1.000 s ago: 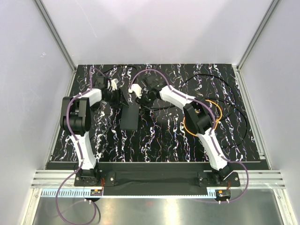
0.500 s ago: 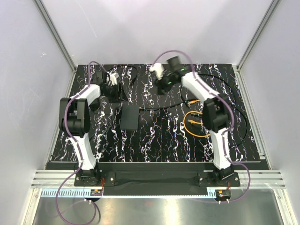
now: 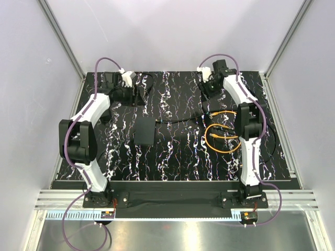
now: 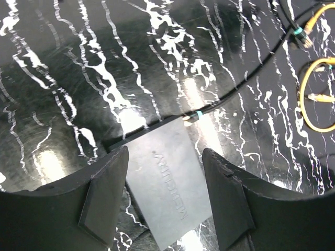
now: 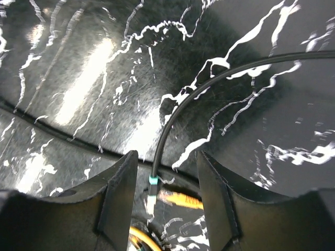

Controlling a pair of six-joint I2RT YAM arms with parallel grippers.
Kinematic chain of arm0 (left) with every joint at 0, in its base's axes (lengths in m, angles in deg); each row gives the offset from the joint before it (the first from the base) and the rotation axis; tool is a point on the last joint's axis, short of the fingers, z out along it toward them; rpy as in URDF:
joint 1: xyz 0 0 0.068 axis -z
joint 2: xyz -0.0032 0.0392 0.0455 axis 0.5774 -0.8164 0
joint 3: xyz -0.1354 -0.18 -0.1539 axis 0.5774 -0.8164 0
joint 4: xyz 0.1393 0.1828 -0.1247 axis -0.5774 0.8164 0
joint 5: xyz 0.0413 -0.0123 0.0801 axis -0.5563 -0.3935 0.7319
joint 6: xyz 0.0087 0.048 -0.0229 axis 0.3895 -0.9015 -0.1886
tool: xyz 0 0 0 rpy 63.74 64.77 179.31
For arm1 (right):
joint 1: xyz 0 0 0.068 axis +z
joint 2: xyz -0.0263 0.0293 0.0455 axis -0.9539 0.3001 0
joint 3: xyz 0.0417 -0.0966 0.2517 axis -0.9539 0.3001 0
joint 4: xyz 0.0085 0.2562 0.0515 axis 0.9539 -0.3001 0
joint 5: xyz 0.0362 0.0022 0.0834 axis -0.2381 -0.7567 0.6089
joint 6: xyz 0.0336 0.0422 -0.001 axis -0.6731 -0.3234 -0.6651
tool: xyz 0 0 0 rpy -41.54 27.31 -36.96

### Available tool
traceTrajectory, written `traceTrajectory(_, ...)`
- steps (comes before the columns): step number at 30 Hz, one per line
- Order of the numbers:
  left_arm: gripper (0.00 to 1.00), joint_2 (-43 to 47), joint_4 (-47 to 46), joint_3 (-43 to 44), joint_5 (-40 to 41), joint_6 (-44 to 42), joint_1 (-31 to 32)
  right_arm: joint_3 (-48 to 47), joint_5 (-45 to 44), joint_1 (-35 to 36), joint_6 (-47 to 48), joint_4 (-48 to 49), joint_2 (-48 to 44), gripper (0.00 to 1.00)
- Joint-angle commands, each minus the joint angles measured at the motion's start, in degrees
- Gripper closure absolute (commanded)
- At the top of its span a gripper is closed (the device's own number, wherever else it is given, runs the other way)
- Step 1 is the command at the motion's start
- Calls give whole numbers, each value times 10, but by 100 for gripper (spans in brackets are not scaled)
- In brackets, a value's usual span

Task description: Insert the plug into the switch port

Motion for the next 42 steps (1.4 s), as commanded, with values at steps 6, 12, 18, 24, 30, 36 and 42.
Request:
traceTrajectory(6, 37, 25, -18, -3, 9, -10, 6, -56, -16, 5, -56, -32, 62, 46)
traceTrajectory(12, 36, 25, -23, 2, 12, -4, 10, -64, -12, 6, -79, -36, 81, 54)
traceTrajectory(18, 36, 21, -26, 11, 15, 2, 16, -67, 1, 5, -100, -39, 106, 71)
traceTrajectory(24, 36, 33, -40, 8, 14, 3, 33, -84, 68, 4, -133, -42, 89, 100)
traceTrajectory(30, 34, 62, -133, -41, -61, 91, 42, -19, 212, -10, -287, 125, -33, 100)
traceTrajectory(36, 29, 68, -305, -87, -132, 227, 78, 61, 300, -11, -497, 338, -109, 100)
traceTrajectory(42, 28, 26, -404, -81, -139, 325, 148, 215, 323, -11, -698, 602, -175, 100)
